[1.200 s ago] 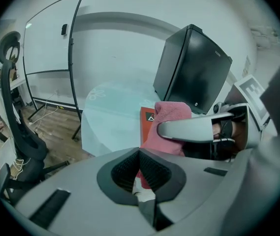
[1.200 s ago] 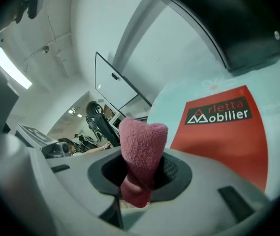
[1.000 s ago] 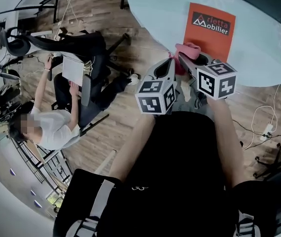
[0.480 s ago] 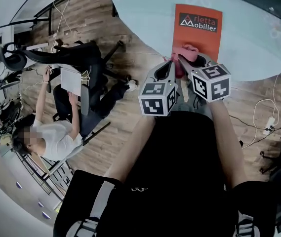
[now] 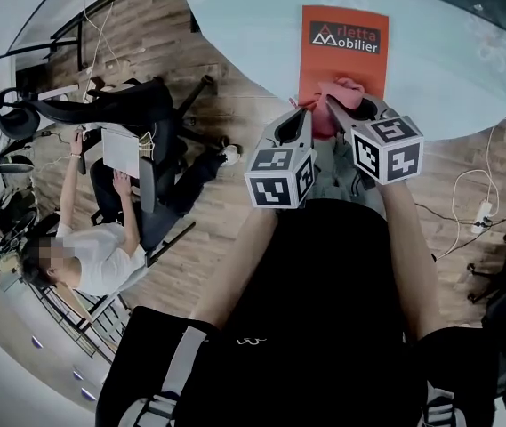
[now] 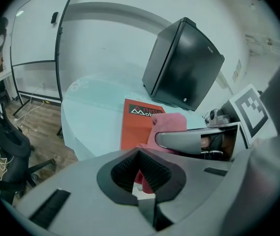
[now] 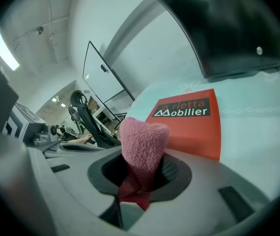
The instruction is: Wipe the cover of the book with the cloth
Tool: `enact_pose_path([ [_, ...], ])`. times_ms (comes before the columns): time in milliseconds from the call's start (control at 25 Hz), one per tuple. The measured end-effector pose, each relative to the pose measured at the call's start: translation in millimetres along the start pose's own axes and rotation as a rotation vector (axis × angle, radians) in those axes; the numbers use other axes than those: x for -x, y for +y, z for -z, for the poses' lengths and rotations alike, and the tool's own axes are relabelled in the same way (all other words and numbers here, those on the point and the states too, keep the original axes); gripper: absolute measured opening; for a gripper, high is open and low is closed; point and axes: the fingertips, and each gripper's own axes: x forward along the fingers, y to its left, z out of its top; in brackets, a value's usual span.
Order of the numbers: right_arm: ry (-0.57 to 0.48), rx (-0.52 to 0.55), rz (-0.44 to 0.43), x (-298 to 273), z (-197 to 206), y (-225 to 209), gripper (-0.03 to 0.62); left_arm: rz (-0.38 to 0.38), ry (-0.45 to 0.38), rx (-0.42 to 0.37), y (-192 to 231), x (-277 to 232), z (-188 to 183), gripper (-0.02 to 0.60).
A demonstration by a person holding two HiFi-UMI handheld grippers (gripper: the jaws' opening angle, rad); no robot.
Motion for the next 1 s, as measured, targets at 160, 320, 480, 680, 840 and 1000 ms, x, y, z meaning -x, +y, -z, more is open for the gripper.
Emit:
enact_pose_path([
  [160, -0.008, -0.005, 0.012, 3, 0, -6, 0.11, 0.001, -0.003, 0.031, 2, -4, -3, 0.014],
  [320, -0.006, -0.005, 0.028, 7, -1, -12, 0.11, 0.01, -0.009, 0.025, -1, -4, -6, 0.014],
  [480, -0.007, -0.008, 0.051, 11, -3, -20, 0.11, 0.015, -0.017, 0.022, -2, -7, -13, 0.014],
  [680, -0.007, -0.019, 0.059, 15, -3, -29, 0.11, 0.025, -0.03, 0.014, -6, -8, -21, 0.014],
  [840, 0.003, -0.011, 0.073, 17, -2, -31, 0.11, 0.034, -0.024, 0.009, -6, -9, -20, 0.014],
  [1000, -0.013, -0.021, 0.096, 23, 0, -34, 0.11, 0.055, -0.022, -0.007, -13, -11, -20, 0.014],
])
